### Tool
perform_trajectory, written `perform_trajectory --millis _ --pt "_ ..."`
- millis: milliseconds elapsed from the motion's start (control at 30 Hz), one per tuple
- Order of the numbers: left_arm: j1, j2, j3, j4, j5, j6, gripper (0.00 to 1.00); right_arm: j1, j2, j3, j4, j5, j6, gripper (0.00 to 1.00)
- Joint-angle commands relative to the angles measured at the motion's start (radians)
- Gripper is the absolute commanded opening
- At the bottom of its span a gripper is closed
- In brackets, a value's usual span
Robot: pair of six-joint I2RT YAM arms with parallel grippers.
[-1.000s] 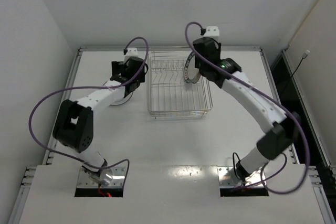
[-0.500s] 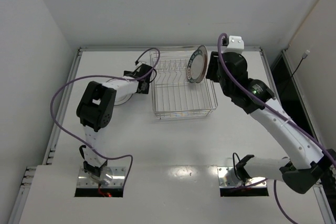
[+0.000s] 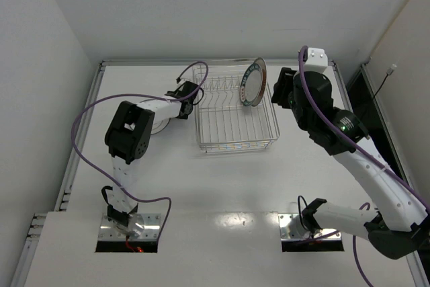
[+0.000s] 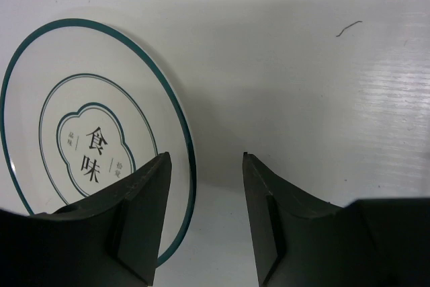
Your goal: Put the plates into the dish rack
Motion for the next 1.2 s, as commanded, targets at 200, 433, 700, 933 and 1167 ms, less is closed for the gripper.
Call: perform_trajectory --millis 200,433,700,933,1167 --pt "0.086 0.055 -0.002 -0.059 0.034 -0.023 0.50 0.003 -0.066 0.062 -0.047 -0.001 0.008 0.46" --pt "0.121 0.092 0.016 -0.069 0.108 -0.023 0.40 0.003 -0.089 0.071 -0.074 0.018 0.008 0.49" --pt "0.121 0.077 0.038 -0.089 0.068 -0.043 0.00 -0.006 -0.119 0.082 -0.093 0.027 0.008 0.49" --pt "0.121 -0.236 0.062 -0.114 0.048 -0.098 0.00 -0.006 -0.203 0.045 -0.128 -0.024 0.008 0.51" --pt "0.008 -0.427 0.304 -0.168 -0.030 -0.128 0.00 -0.006 -0.289 -0.045 -0.137 -0.033 0.026 0.51"
